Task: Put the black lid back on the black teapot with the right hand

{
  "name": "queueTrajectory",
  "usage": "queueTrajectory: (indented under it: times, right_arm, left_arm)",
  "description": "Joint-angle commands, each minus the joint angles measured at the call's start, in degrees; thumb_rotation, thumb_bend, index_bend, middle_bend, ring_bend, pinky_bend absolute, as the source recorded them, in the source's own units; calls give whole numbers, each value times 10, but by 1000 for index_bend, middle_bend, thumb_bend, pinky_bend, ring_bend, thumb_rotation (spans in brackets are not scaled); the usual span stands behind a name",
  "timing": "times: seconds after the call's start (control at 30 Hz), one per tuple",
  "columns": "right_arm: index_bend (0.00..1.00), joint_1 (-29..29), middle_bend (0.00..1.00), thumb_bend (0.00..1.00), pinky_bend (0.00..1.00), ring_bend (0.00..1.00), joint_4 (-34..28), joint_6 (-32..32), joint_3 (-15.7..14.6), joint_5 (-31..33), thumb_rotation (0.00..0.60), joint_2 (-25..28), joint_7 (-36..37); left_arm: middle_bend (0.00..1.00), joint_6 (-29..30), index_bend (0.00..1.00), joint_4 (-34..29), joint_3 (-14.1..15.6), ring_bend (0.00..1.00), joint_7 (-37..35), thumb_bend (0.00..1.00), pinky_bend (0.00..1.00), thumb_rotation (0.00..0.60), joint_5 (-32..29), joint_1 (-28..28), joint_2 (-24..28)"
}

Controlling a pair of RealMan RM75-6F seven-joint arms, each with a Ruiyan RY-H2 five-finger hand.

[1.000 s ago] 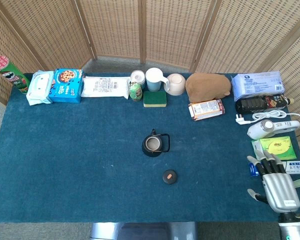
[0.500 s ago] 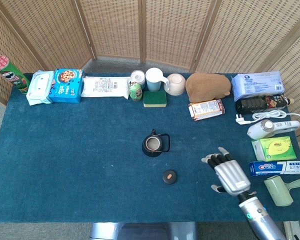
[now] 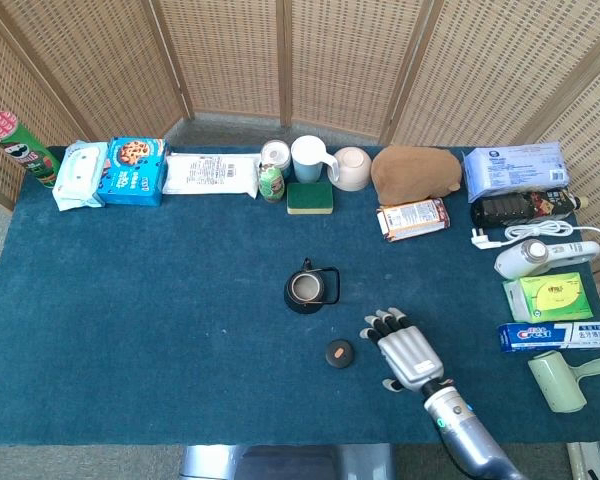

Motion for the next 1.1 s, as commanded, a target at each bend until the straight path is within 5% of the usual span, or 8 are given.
queueTrajectory:
  times: [0.03,1.1]
  right_arm:
    - [246,14,117,14,0,75,12,8,4,31,600,-36,-19]
    - [300,66,102,137,0,64,66,42,11,124,600,-130,-27]
  left_arm:
    - [0,1,0,1,0,0,-5,131,56,600,0,1,1]
    - [0,4,0,3,0,0,-28,130,56,600,-1,2,7]
